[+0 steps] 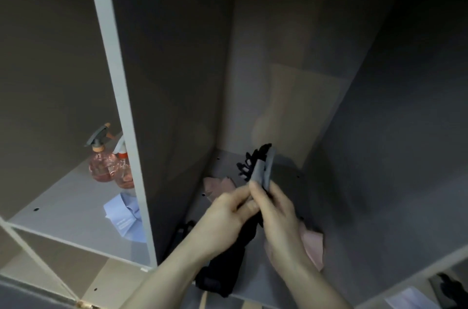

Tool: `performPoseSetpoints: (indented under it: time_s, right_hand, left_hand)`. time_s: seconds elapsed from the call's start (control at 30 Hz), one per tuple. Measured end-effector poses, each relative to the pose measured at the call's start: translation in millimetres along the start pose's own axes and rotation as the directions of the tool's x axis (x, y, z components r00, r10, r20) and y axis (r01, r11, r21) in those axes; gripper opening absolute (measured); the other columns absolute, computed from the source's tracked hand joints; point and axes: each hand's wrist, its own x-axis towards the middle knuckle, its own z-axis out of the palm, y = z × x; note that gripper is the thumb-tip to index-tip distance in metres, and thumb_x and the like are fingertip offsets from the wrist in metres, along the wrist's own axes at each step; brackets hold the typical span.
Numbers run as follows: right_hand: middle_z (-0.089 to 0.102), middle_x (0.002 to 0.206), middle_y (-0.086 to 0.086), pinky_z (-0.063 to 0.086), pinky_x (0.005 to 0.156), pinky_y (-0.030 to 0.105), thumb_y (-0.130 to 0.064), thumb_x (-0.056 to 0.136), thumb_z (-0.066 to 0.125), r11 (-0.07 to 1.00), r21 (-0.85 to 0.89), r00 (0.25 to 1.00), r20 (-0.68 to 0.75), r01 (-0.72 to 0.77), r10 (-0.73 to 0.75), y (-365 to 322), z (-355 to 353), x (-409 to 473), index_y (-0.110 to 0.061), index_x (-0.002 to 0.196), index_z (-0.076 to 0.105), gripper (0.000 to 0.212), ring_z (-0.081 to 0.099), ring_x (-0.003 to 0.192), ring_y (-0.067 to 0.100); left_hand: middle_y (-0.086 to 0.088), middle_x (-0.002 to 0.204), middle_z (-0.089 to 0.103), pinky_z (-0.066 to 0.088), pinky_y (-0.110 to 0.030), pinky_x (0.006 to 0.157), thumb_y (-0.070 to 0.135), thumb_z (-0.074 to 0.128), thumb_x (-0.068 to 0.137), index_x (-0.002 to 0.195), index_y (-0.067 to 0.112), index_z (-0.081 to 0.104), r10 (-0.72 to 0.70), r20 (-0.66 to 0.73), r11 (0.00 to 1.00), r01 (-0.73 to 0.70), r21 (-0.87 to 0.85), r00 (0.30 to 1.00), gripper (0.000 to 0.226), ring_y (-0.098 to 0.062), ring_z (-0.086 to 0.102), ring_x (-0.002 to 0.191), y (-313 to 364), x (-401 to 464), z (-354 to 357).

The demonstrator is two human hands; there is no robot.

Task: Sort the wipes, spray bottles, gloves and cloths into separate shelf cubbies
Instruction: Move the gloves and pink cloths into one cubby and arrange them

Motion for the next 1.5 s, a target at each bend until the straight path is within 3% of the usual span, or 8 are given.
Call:
performPoseSetpoints:
  time_s: [0.3, 0.47, 0.7, 0.87, 1.0, 1.13, 1.33, 1.5]
  right_hand:
    - [0.075, 0.095, -0.007, 0.053, 0.081, 0.018, -0.041, 0.083, 0.05, 0.941, 0.329, 0.997, 0.052, -0.077, 0.064, 3, 2, -8, -0.025, 0.089, 0.072, 0.027, 0.068, 0.094, 0.003]
    - [0.067, 0.12, 0.004, 0.038, 0.108, 0.044, -0.051, 0.082, 0.047, 0.826, 0.52, 0.975, 0.119, -0.22, 0.185, 9, -6, -4, -0.018, 0.116, 0.065, 0.051, 0.059, 0.118, 0.018]
    - [0.066, 0.122, 0.007, 0.046, 0.099, 0.043, -0.048, 0.085, 0.048, 0.801, 0.565, 0.977, 0.046, -0.197, 0.208, 3, -30, 6, -0.014, 0.128, 0.056, 0.055, 0.062, 0.114, 0.023]
    - [0.067, 0.107, -0.029, 0.041, 0.105, 0.051, -0.071, 0.073, 0.056, 0.954, 0.297, 0.989, -0.146, 0.028, 0.016, -1, -40, 2, -0.052, 0.101, 0.066, 0.035, 0.057, 0.12, 0.018]
    - [0.058, 0.118, -0.018, 0.04, 0.1, 0.019, -0.058, 0.084, 0.046, 0.979, -0.07, 0.977, -0.077, 0.191, -0.197, 2, -15, -5, -0.063, 0.102, 0.052, 0.02, 0.05, 0.107, -0.012]
    - [0.044, 0.141, -0.014, 0.026, 0.101, 0.0, -0.039, 0.092, 0.038, 0.921, -0.212, 0.944, 0.03, 0.327, -0.328, 18, 11, -11, -0.045, 0.128, 0.04, 0.036, 0.036, 0.126, -0.017]
    - [0.034, 0.15, -0.016, 0.035, 0.109, 0.025, -0.06, 0.093, 0.009, 0.695, -0.6, 0.887, 0.053, 0.395, -0.459, 25, 19, -16, -0.033, 0.142, 0.033, 0.061, 0.029, 0.138, -0.003]
    - [0.041, 0.146, -0.014, 0.032, 0.107, 0.024, -0.034, 0.086, 0.036, 0.595, -0.672, 0.871, 0.159, 0.441, -0.465, 30, 22, -27, -0.03, 0.138, 0.044, 0.052, 0.038, 0.131, 0.001]
  left_hand:
    - [0.01, 0.127, 0.063, 0.041, -0.027, 0.105, 0.033, 0.069, 0.083, 0.135, 0.02, 0.05, 0.024, 0.012, 0.999, -0.023, -0.047, 1.0, 0.057, -0.004, 0.053, 0.123, -7, -8, -3]
    - [0.009, 0.108, 0.071, 0.049, -0.024, 0.09, 0.025, 0.059, 0.091, 0.12, 0.021, 0.062, 0.073, -0.157, 0.997, -0.072, 0.012, 0.985, 0.03, -0.008, 0.064, 0.106, -11, -12, -1]
    - [-0.02, 0.112, 0.068, 0.053, -0.043, 0.086, 0.015, 0.054, 0.084, 0.118, 0.005, 0.064, -0.292, -0.048, 0.567, 0.133, -0.813, 0.955, 0.037, -0.028, 0.07, 0.088, -9, -9, -25]
    - [-0.015, 0.115, 0.067, 0.049, -0.045, 0.09, 0.012, 0.051, 0.083, 0.121, 0.012, 0.064, -0.269, -0.027, 0.452, 0.101, -0.886, 0.963, 0.04, -0.025, 0.07, 0.09, -5, -7, -30]
    - [-0.017, 0.12, 0.065, 0.05, -0.042, 0.09, 0.011, 0.049, 0.083, 0.124, 0.012, 0.06, -0.269, 0.0, 0.498, 0.139, -0.856, 0.963, 0.042, -0.028, 0.066, 0.098, 3, -2, -12]
    - [-0.016, 0.118, 0.066, 0.048, -0.035, 0.097, 0.008, 0.044, 0.091, 0.126, 0.012, 0.059, -0.272, 0.011, 0.505, 0.153, -0.849, 0.962, 0.038, -0.025, 0.063, 0.106, 9, -2, 7]
    - [-0.012, 0.122, 0.065, 0.036, -0.036, 0.11, 0.025, 0.049, 0.088, 0.126, 0.01, 0.059, -0.32, 0.003, 0.37, 0.128, -0.92, 0.947, 0.042, -0.023, 0.057, 0.12, 0, -2, 13]
    - [-0.01, 0.104, 0.07, 0.055, -0.032, 0.084, 0.036, 0.057, 0.083, 0.121, 0.011, 0.06, -0.359, -0.094, 0.492, 0.103, -0.864, 0.928, 0.046, -0.02, 0.067, 0.098, -17, -5, 10]
